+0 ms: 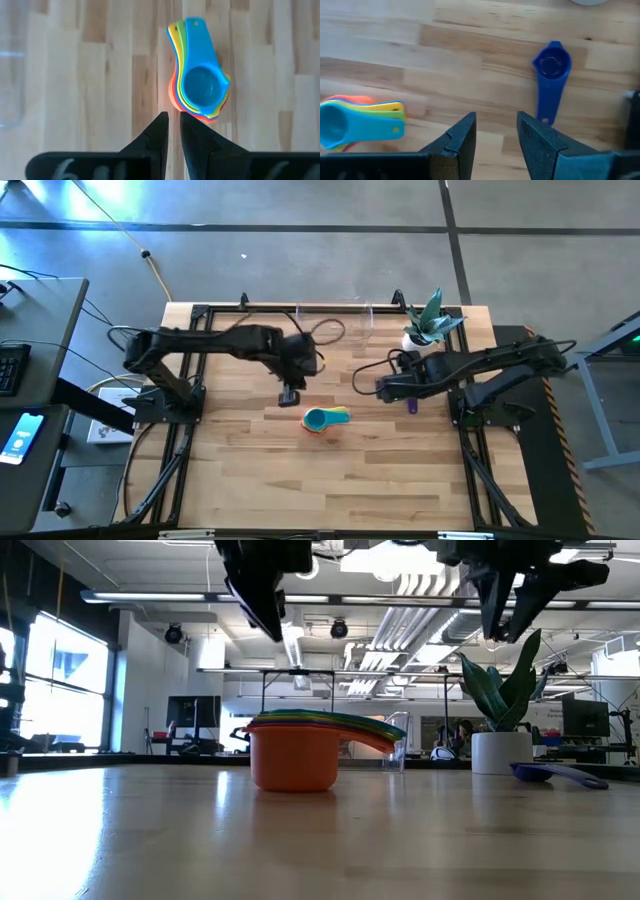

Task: Nest measuring cups in basket
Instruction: Stack the blue measuring cup on top of the blue measuring cup

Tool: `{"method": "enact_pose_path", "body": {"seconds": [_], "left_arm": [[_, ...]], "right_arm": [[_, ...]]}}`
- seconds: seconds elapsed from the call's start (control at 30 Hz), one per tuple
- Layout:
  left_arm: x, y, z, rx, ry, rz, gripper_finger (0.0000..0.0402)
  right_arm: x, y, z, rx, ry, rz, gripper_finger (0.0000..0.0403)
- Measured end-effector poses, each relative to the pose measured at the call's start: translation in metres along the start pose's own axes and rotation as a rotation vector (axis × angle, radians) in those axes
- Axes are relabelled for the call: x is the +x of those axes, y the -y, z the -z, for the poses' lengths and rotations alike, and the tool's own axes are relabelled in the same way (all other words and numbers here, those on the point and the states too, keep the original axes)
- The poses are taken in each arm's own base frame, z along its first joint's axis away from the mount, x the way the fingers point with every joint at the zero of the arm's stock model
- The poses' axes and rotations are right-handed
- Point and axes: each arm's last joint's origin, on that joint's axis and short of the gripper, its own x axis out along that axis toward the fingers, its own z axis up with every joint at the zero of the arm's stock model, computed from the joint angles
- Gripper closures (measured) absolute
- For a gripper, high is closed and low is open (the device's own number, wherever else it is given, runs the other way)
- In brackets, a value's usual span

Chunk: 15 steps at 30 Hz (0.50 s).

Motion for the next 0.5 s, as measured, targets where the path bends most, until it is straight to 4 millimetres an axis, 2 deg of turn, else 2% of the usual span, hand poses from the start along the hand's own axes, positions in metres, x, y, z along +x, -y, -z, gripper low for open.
{"method": "enact_pose_path", "body": {"seconds": [0.27, 0.5], "left_arm": [[-0.052, -0.008, 0.009, -0.023, 0.150, -0.034, 0.0362], [-0.070, -0.020, 0.013, -0.071, 0.212, -0.067, 0.0362]], "right_arm": [[0.025, -0.003, -0.011, -0.126, -0.072, 0.189, 0.0269], [0.039, -0.005, -0.033, -0.241, -0.143, 0.203, 0.0269]]}}
